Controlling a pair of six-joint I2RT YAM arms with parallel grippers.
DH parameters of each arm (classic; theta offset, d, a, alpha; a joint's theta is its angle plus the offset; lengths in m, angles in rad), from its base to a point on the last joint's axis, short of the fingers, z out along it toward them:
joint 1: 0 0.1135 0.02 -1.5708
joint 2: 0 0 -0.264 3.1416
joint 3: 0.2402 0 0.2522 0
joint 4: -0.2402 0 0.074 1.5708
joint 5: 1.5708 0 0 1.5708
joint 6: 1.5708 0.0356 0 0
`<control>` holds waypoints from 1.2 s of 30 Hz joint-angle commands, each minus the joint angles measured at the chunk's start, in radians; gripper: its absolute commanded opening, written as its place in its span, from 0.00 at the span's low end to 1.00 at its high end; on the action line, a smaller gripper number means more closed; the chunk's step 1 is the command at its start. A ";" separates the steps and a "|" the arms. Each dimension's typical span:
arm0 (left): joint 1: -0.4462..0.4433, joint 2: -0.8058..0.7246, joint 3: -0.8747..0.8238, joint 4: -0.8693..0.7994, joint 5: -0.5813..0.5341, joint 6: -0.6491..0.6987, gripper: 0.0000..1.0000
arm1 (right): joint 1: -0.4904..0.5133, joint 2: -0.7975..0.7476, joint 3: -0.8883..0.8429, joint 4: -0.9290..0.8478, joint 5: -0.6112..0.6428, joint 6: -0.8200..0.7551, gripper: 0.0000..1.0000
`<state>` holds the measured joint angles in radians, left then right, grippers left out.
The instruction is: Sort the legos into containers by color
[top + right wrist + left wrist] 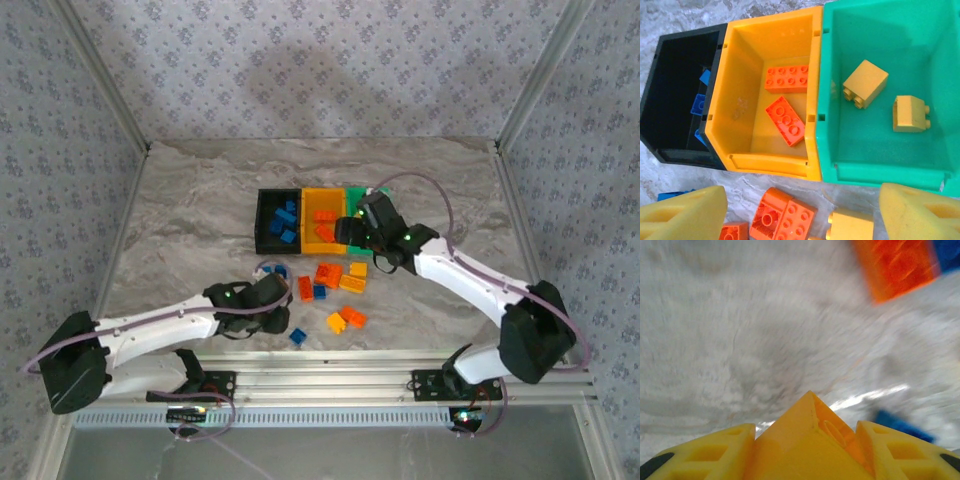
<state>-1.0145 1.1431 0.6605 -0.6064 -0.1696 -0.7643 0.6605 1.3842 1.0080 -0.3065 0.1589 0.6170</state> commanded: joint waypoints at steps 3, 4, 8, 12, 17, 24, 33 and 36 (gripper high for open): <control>0.074 0.059 0.182 0.081 -0.022 0.106 0.42 | -0.009 -0.145 -0.116 -0.021 0.058 0.090 0.81; 0.086 0.089 0.214 0.107 -0.020 0.122 0.43 | -0.011 -0.171 -0.138 -0.032 0.067 0.105 0.81; 0.139 0.274 0.413 0.207 0.026 0.184 0.42 | -0.021 -0.286 -0.241 -0.085 0.097 0.157 0.81; 0.161 0.497 0.665 0.216 0.071 0.236 0.43 | -0.034 -0.386 -0.325 -0.147 0.097 0.190 0.82; 0.176 0.750 0.961 0.155 0.100 0.270 0.42 | -0.041 -0.465 -0.391 -0.183 0.089 0.207 0.82; 0.186 0.996 1.272 0.077 0.133 0.285 0.42 | -0.040 -0.490 -0.425 -0.189 0.068 0.207 0.82; 0.188 1.150 1.517 -0.010 0.171 0.267 0.75 | -0.029 -0.477 -0.439 -0.170 0.036 0.211 0.84; 0.188 1.145 1.541 -0.021 0.188 0.254 0.81 | -0.026 -0.467 -0.440 -0.160 0.032 0.214 0.85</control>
<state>-0.8303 2.2932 2.1487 -0.5884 -0.0135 -0.5030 0.6270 0.9062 0.5838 -0.4675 0.2005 0.8089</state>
